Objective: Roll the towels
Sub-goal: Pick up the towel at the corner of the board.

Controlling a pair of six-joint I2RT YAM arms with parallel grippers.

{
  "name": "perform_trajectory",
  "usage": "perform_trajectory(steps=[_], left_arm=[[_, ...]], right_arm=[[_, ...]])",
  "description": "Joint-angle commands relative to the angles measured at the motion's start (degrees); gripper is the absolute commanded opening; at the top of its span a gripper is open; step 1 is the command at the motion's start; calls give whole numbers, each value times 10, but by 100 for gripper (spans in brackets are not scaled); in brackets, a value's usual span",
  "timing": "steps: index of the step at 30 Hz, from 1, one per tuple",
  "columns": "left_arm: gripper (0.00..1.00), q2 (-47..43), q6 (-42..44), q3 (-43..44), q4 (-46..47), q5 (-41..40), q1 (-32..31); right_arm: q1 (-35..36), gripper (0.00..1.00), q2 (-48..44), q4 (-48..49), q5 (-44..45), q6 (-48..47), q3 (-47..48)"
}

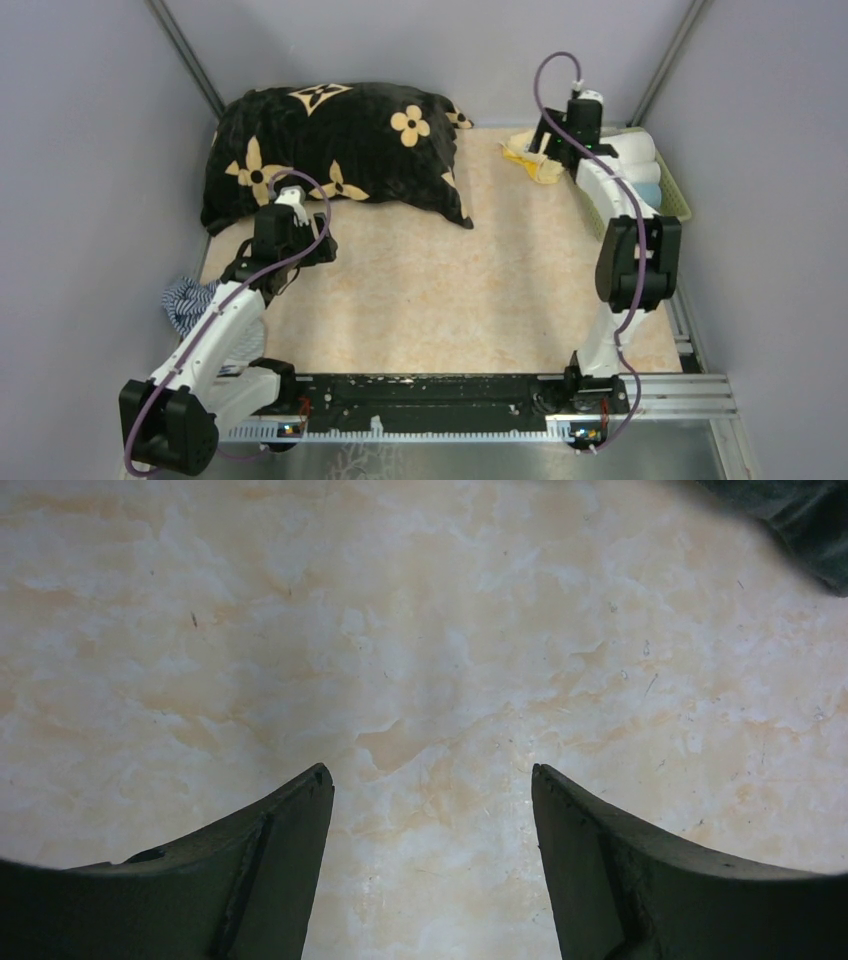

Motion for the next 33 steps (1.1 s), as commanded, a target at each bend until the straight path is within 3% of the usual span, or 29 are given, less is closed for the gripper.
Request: perform_trajectory(steps=[1,7,14,16,18,21,25,28,33], left_arm=[[78,0,2,-12,22,-11,4],[78,12,-16,-1,-9,2,4],[79,14,-37,25,-44,18,5],[79,14,-36,28,-50,18,4],[79,13,-37,28,-54,18,4],[79,11,-43,24,-50,24,4],[79,9,-53,14,-31,48,4],[79,10,-58,7,-20,69,4],[79,14,-57,-5,-5,113,4]], right_arm=[[39,81,71,25,46,-112,55],[65,72,182,63,109,-222,134],[68,70,324,12,139,-291,268],[68,63,357,-25,135,-296,305],[73,48,372,-60,124,-295,316],[88,23,345,-64,116,-288,262],[119,0,256,-60,127,-253,148],[137,0,196,-91,129,-195,75],[160,0,76,-128,53,-83,-61]])
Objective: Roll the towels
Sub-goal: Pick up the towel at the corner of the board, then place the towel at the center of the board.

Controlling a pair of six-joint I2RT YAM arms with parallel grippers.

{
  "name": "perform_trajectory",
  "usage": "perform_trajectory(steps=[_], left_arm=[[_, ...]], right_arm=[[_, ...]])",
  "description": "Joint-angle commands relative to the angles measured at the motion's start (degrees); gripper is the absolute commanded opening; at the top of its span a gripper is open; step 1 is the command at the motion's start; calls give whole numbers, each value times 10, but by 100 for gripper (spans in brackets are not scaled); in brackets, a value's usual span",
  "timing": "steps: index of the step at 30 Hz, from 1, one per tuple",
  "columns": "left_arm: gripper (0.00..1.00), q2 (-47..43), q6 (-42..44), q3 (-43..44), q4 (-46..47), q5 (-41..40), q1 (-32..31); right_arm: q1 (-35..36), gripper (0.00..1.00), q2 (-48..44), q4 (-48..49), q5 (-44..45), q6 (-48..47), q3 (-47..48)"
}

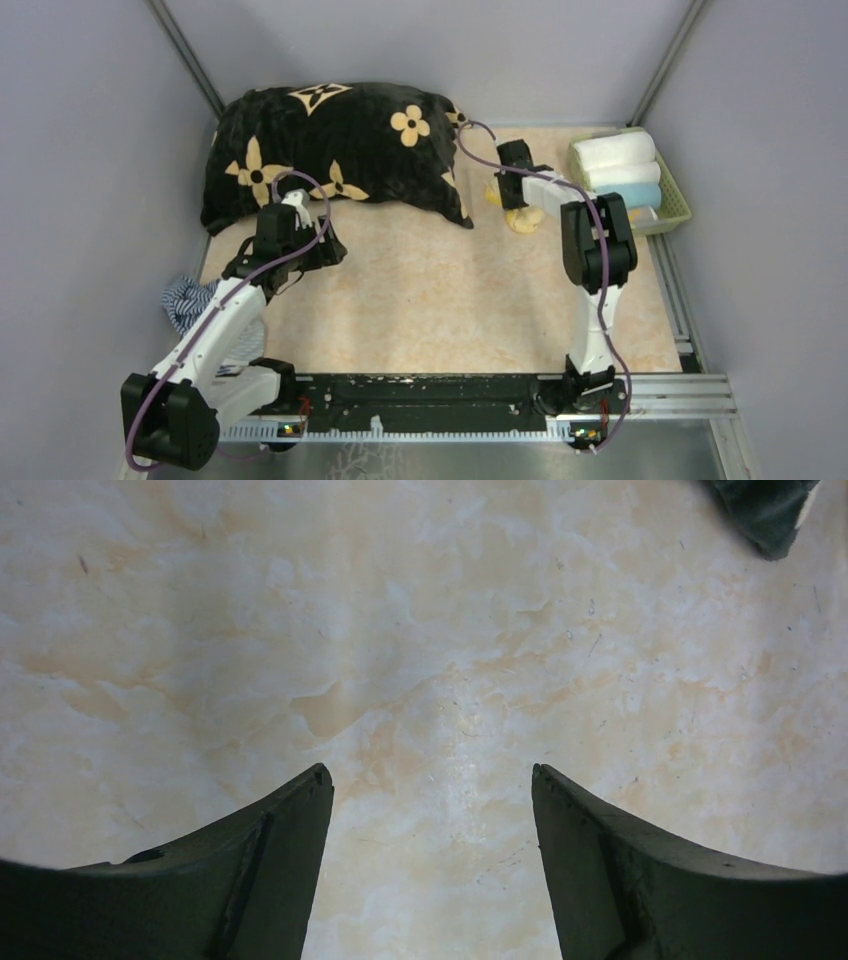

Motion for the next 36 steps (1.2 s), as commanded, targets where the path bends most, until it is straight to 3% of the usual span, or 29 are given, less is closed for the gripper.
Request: perform_trajectory(steps=[1,8,12,17,20,23,32,36], left_arm=[[79,0,-3,-15,28,61,1],[75,-4,-15,-45,56,148,-2],[74,-3,-29,-59,69,171,-5],[74,-7,-43,-64,79,193,-8],[74,-20,-43,-60,70,192,-8],[75,-29,-37,-55,51,186,-10],[75,-37,-74,-87,35,197,-34],[75,-16,-95,-93,44,182,-67]], right_arm=[[28,0,-123,-72,-75,120,-101],[165,0,-279,-192,-54,175,-168],[251,0,-317,-225,-94,200,-104],[333,4,-294,-226,-114,196,19],[343,18,-277,-218,-128,200,50],[343,31,-277,-225,-75,209,29],[341,37,-312,-216,18,215,-104],[334,42,-324,-177,-15,209,-145]])
